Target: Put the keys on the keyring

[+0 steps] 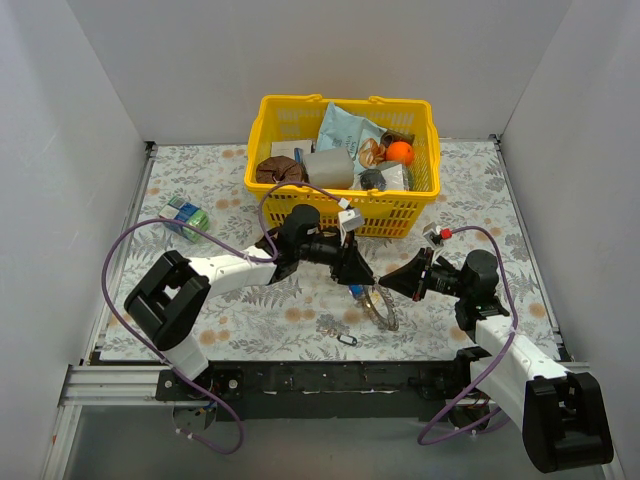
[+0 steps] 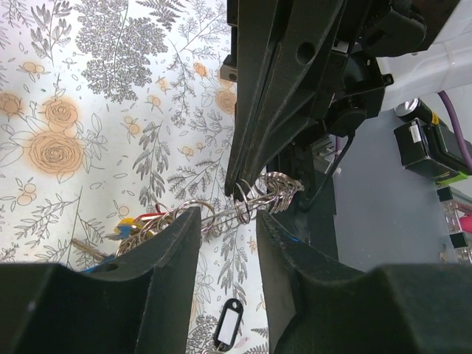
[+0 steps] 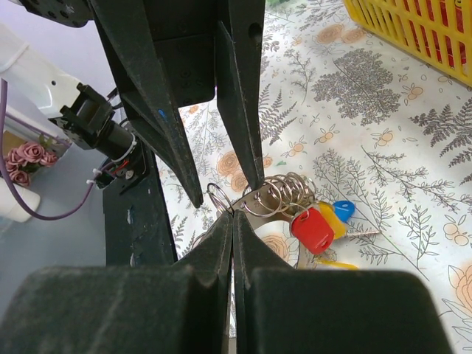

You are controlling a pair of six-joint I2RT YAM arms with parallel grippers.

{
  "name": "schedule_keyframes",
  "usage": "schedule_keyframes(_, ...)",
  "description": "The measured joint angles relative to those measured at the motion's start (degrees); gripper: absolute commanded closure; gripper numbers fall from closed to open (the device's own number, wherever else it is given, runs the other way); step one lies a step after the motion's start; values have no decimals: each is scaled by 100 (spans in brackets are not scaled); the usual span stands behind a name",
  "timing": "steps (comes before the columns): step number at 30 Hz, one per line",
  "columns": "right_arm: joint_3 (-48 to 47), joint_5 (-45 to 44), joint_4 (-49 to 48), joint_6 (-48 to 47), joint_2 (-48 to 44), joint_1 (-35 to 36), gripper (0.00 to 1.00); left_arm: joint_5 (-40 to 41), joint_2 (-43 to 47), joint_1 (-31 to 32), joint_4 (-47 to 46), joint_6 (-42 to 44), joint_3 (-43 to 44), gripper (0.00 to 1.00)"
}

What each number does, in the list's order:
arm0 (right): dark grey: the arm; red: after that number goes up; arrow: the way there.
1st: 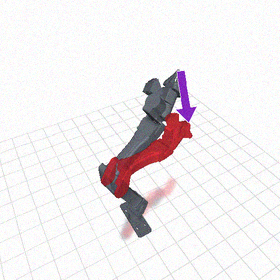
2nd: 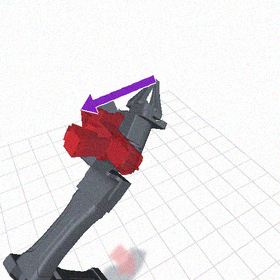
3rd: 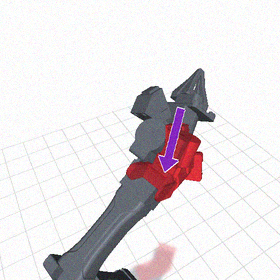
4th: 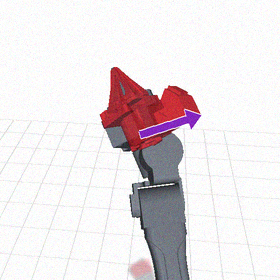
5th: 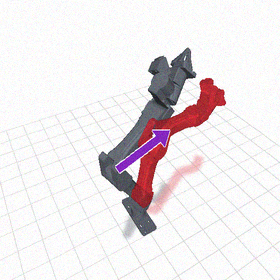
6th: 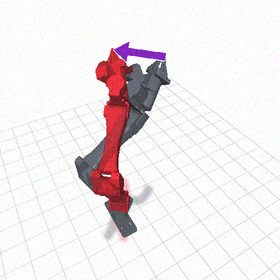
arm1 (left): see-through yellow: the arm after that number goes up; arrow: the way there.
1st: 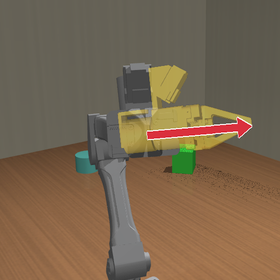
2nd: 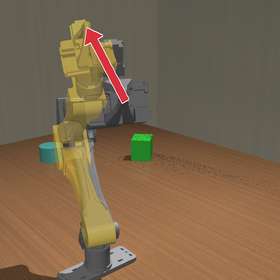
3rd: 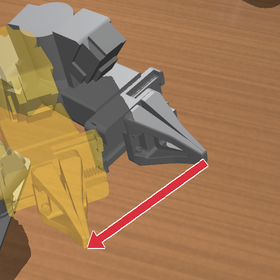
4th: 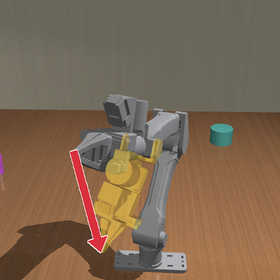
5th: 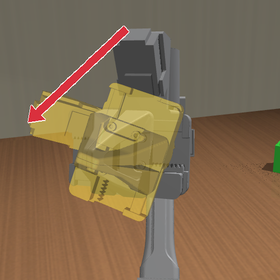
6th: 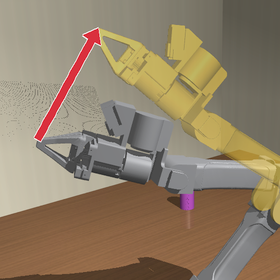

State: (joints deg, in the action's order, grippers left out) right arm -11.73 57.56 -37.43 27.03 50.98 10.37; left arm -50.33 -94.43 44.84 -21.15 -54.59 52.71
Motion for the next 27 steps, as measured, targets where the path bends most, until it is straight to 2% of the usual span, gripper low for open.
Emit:
schedule_keyframes(16,0,-48,7,-9,-2,0,99,-9,-105,68,157,131,245,100)
schedule_keyframes(22,0,-44,22,-7,-7,0,99,-4,-105,68,350,249,313,100)
schedule_keyframes(23,0,-46,22,-7,-11,0,96,-7,-105,68,380,273,330,100)
schedule_keyframes(24,0,-44,24,-9,-22,0,90,-7,-105,68,415,293,345,100)
schedule_keyframes(25,0,-46,39,-11,-37,0,77,-11,-105,68,448,321,358,100)
schedule_keyframes(27,0,-48,52,-9,-57,0,66,-11,-105,68,492,385,372,100)
